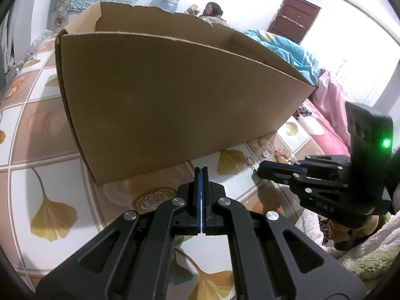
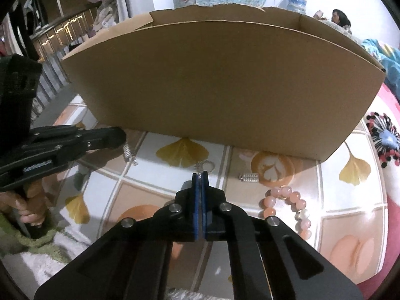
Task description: Organize jewelry
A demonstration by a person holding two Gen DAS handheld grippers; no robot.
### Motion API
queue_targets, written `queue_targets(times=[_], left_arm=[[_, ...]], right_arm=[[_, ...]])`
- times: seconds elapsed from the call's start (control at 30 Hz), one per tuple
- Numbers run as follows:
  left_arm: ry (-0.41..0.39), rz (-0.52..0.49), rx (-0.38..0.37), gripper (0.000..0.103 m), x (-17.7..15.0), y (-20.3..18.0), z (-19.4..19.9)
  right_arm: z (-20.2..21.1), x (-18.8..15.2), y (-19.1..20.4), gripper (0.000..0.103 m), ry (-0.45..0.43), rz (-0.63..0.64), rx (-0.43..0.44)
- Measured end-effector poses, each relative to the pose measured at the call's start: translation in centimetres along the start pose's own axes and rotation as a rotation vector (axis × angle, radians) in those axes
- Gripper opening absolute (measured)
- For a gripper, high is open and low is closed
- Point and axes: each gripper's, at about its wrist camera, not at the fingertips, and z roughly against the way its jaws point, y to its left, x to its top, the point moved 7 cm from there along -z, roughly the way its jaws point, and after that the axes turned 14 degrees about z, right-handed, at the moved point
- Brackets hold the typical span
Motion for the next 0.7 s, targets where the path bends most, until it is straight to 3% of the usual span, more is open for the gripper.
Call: queue_targets(times=[0.23,0.37,0.43,0.5,0.67,0.7], left_arm=[[-0.006,-0.002,0.001,0.000,0.0,0.0,0.1],[-0.007,-0.002,0.002,0.000,0.0,0.1,0.2],[-0.006,0.000,0.002,0.000,0.0,0.2,0.3],[-0.007,0.000,0.003,0.000,0.0,0.2,0.4],[-0.009,0.003,0.005,0.000,0.0,0.3,0.4],[-0.009,0.004,0.006,0.000,0.0,0.3,0.4]], right_arm=[[1.7,0.2,0.6,0.002,-0.041,-0.003,0.036],[2.2,0.2,0.6,0.002,-0.050,0.003,0.013],[1.6,0.3,0.6,0.008,-0.036,0.009,0.016],[1.0,0.6,0.4,0.023,-0.029,0.019,-0.003],[-0.7,0.5,0.3,0.021,0.019,0.050,-0.014],[-0.7,0.5,0.2,0.011,0.013,0.053,-0.022]])
